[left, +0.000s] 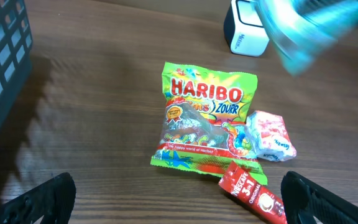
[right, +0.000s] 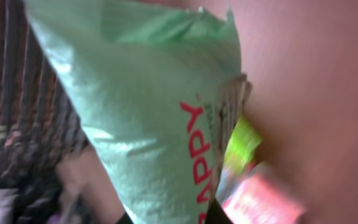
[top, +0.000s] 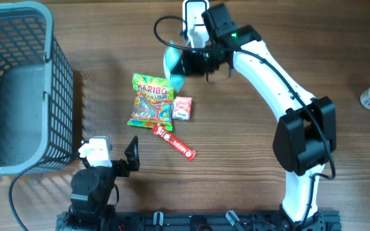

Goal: Scan the item barcode
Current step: 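Lift the teal bar up to the white scanner, then carry the teal bar to the right edge and release it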

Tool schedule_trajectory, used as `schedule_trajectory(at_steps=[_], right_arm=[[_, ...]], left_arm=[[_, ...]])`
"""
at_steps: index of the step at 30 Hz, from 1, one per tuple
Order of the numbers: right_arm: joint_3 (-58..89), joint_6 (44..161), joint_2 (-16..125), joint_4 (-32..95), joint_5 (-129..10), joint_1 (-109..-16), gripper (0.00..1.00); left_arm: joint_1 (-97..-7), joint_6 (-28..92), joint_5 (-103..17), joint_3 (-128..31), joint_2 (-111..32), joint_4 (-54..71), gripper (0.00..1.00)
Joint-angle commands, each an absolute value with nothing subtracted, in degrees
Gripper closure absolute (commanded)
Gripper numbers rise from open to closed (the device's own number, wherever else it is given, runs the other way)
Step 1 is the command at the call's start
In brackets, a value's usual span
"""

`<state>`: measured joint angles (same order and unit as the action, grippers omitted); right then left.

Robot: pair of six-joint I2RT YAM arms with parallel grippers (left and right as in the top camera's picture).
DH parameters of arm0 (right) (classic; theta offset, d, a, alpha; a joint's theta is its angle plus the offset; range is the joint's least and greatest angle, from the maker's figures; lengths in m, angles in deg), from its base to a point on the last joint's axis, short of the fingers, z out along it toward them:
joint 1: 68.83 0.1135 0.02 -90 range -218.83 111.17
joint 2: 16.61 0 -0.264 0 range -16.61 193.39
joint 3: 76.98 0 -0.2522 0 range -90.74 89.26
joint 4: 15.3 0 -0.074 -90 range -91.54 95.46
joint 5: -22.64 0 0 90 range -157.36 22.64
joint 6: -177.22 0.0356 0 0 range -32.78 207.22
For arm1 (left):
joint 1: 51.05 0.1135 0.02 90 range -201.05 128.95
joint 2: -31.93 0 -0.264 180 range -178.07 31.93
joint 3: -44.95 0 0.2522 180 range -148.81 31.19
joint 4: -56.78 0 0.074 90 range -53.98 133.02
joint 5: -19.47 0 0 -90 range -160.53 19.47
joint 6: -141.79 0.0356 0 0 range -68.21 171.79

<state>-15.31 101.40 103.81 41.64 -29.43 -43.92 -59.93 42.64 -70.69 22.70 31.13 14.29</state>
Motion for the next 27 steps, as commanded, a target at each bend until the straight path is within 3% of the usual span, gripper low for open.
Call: schedule_trajectory(at_steps=[1, 5, 7, 13, 22, 27], right_arm=[[-16.56, 101.57, 102.19, 29.53, -53.69, -43.92, 0.95], [-16.54, 92.37, 102.34, 16.7, -77.31, -43.44, 0.95], [-16.54, 86.54, 103.04, 10.62, -81.36, -43.44, 0.95], [-16.56, 72.18, 110.61, -0.59, -84.53, -43.29, 0.96], [-16.56, 63.26, 115.94, -5.01, -86.6, -39.79, 0.95], [-16.69, 64.46, 115.87, -2.99, -88.57, -39.29, 0.96]], left_arm=[[-59.82, 42.31, -71.46, 23.16, 31.32, 14.42, 0.0], [-59.82, 42.31, -71.46, 23.16, 31.32, 14.42, 0.0], [-59.82, 42.31, -71.46, 23.16, 31.32, 14.42, 0.0], [-59.82, 42.31, -71.46, 23.16, 31.32, 14.42, 0.0], [-59.84, 42.31, -71.46, 23.16, 31.32, 14.42, 0.0], [-59.82, 42.31, -71.46, 23.16, 31.32, 14.42, 0.0]])
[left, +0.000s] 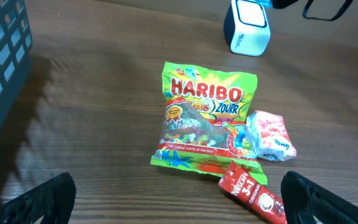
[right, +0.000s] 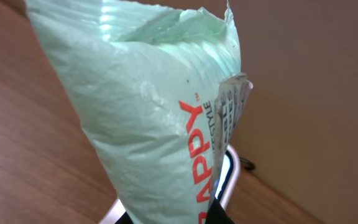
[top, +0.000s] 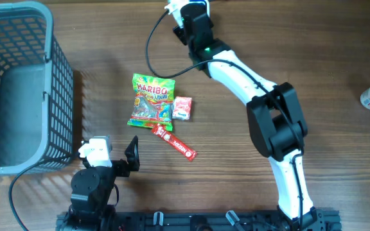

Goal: Scan the item barcode
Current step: 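Carry the teal bar to the right edge and release it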

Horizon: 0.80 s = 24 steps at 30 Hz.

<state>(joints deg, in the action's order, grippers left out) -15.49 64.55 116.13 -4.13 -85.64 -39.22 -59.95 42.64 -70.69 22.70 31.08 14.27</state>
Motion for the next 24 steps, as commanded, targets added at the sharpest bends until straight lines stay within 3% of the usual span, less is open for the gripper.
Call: schedule_trajectory(at_steps=[1, 5, 8, 13, 17, 20, 24], right_arm=[[-17.06, 67.37, 115.52, -0.87, -90.06, -39.2, 0.96], [-18.42, 77.05, 109.82, 10.78, -87.7, -39.27, 0.96], [-18.42, 77.38, 102.78, 19.17, -89.36, -39.27, 0.96], [-18.39, 86.69, 91.17, 41.44, -104.24, -40.75, 0.96], [-18.09, 98.29, 89.12, 56.06, -113.31, -48.97, 0.96], [-13.83, 104.0, 89.67, 55.82, -112.26, -58.76, 0.95], [-3.16, 102.82, 91.61, 39.65, -104.88, -73.91, 0.95]], left_arm=[[-59.84, 42.31, -71.46, 23.16, 31.32, 14.42, 0.0], [-59.82, 42.31, -71.46, 23.16, 31.32, 14.42, 0.0], [-59.82, 42.31, -71.46, 23.16, 31.32, 14.42, 0.0], [-59.82, 42.31, -71.46, 23.16, 31.32, 14.42, 0.0], [-59.82, 42.31, -71.46, 23.16, 31.32, 14.42, 0.0], [-59.84, 42.31, -71.46, 23.16, 31.32, 14.42, 0.0], [-59.82, 42.31, -71.46, 23.16, 31.32, 14.42, 0.0]])
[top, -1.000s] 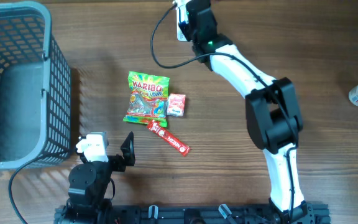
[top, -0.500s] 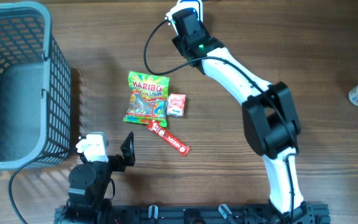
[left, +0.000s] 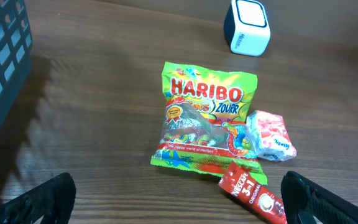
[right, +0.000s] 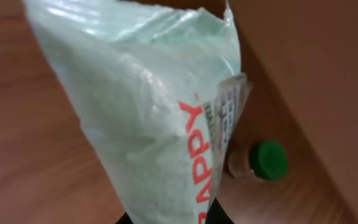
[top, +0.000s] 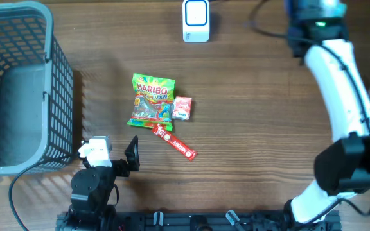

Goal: Scan the item barcode
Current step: 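Carry the teal bar to the right edge and release it, then move the right gripper over the red-white candy pack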

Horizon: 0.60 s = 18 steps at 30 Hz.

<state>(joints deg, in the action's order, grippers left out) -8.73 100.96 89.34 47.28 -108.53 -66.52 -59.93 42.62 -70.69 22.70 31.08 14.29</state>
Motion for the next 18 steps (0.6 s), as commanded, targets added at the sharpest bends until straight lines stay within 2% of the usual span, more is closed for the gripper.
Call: schedule_trajectory(at_steps=[1, 8, 18], right_arm=[[-0.43, 100.33, 92.55, 33.75, -100.35, -78.52, 0.96], [0.29, 107.85, 94.3, 27.69, -86.3, -94.89, 0.96], [0.29, 110.36, 94.43, 27.78, -83.13, -107.61, 0.95]], left_arm=[[-59.82, 42.31, -71.46, 23.16, 31.32, 14.42, 0.0], [-59.82, 42.31, -71.46, 23.16, 31.32, 14.42, 0.0], [-59.82, 42.31, -71.46, 23.16, 31.32, 14.42, 0.0]])
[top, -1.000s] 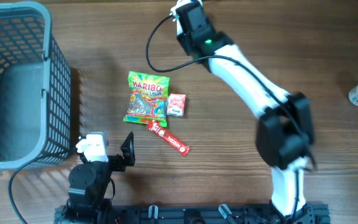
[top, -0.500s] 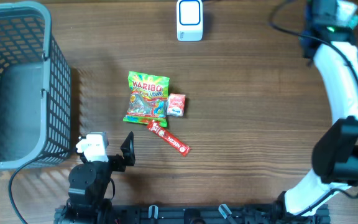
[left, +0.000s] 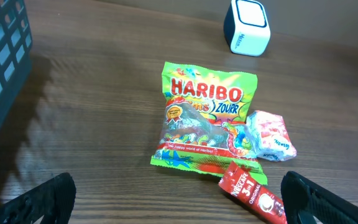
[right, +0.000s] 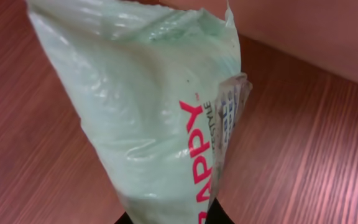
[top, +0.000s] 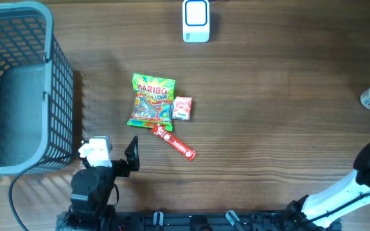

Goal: Scan the item barcode
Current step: 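Move the right gripper over the red-white candy pack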

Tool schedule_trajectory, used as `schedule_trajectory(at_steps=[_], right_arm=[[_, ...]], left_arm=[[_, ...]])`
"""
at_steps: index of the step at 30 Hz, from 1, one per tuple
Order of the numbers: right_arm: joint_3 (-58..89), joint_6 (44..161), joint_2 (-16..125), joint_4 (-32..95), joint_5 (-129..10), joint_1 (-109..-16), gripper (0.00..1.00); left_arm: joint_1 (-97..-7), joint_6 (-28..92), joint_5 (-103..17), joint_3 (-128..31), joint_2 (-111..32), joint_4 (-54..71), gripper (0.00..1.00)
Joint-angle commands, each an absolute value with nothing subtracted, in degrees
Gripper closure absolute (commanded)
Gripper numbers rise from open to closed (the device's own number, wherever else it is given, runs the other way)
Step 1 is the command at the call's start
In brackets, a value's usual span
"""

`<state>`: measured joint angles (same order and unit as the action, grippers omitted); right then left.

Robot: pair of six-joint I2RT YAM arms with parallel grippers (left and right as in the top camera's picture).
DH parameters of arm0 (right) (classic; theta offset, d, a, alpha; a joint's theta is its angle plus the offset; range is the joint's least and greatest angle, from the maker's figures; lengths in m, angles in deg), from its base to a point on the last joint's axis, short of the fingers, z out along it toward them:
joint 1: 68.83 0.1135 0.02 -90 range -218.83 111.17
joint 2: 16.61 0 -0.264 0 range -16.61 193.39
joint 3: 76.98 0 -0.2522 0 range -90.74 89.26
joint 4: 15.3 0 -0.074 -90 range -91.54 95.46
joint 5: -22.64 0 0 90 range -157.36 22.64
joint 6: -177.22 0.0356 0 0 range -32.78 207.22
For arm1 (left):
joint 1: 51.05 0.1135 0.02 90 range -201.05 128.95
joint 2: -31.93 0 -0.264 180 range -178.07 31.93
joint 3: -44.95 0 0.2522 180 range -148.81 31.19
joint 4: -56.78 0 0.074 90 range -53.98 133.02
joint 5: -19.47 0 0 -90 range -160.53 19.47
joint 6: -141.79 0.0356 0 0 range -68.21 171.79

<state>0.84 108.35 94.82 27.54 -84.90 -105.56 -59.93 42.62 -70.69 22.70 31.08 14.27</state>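
A pale green bag (right: 148, 106) with red lettering fills the right wrist view, and my right gripper (right: 169, 218) is shut on its lower end. A printed label (right: 230, 112) runs along the bag's seam. Wooden table shows behind the bag. The overhead view shows only part of the right arm at the right edge; gripper and bag are out of frame. The white and blue scanner (top: 196, 20) stands at the table's back middle. My left gripper (left: 179, 205) is open near the front edge, with nothing between its fingers.
A grey wire basket (top: 18, 83) stands at the left. A Haribo bag (top: 151, 101), a pink-white candy packet (top: 182, 108) and a red Nescafe stick (top: 174, 142) lie mid-table. A green-capped bottle lies at the right edge.
My right arm was over the back right of the table and is now past the overhead view's right edge, still holding the green bag. The bottle no longer shows behind the bag. The left arm has not moved.
My right gripper held the green bag just left of the scanner, above the Haribo bag. Then it held it right at the scanner. Then it was over the table's back right with the scanner uncovered, and now it is beyond the right edge.
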Motion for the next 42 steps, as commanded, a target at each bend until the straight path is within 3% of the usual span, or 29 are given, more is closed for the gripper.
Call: schedule_trajectory(at_steps=[1, 10, 13, 14, 15, 23, 28, 30, 35, 41, 42], right_arm=[[0.36, 110.23, 94.74, 27.89, -83.13, -108.62, 0.96], [0.47, 105.05, 103.83, 29.24, -76.0, -112.99, 0.94], [0.45, 105.2, 103.79, 29.94, -75.11, -112.95, 0.8], [0.23, 105.22, 103.59, 30.29, -73.95, -112.95, 0.36], [-0.58, 105.44, 103.06, 31.28, -71.22, -112.95, 0.0], [-8.73, 112.24, 85.58, 40.81, -62.3, -112.95, 0.0], [-8.65, 118.32, 74.76, 51.47, -35.55, -107.22, 0.0], [-8.19, 111.19, 75.04, 54.75, -28.14, -99.05, 0.0], [-2.55, 99.54, 79.28, 55.98, -28.35, -71.62, 0.0], [0.47, 102.4, 95.13, 48.94, -49.12, -41.78, 0.01], [0.47, 102.45, 97.62, 47.95, -52.29, -38.94, 0.05]], left_arm=[[-59.82, 42.31, -71.46, 23.16, 31.32, 14.42, 0.0], [-59.82, 42.31, -71.46, 23.16, 31.32, 14.42, 0.0], [-59.82, 42.31, -71.46, 23.16, 31.32, 14.42, 0.0], [-59.84, 42.31, -71.46, 23.16, 31.32, 14.42, 0.0], [-59.82, 42.31, -71.46, 23.16, 31.32, 14.42, 0.0], [-59.82, 42.31, -71.46, 23.16, 31.32, 14.42, 0.0], [-59.82, 42.31, -71.46, 23.16, 31.32, 14.42, 0.0], [-59.82, 42.31, -71.46, 23.16, 31.32, 14.42, 0.0], [-59.82, 42.31, -71.46, 23.16, 31.32, 14.42, 0.0], [-59.82, 42.31, -71.46, 23.16, 31.32, 14.42, 0.0], [-59.82, 42.31, -71.46, 23.16, 31.32, 14.42, 0.0]])
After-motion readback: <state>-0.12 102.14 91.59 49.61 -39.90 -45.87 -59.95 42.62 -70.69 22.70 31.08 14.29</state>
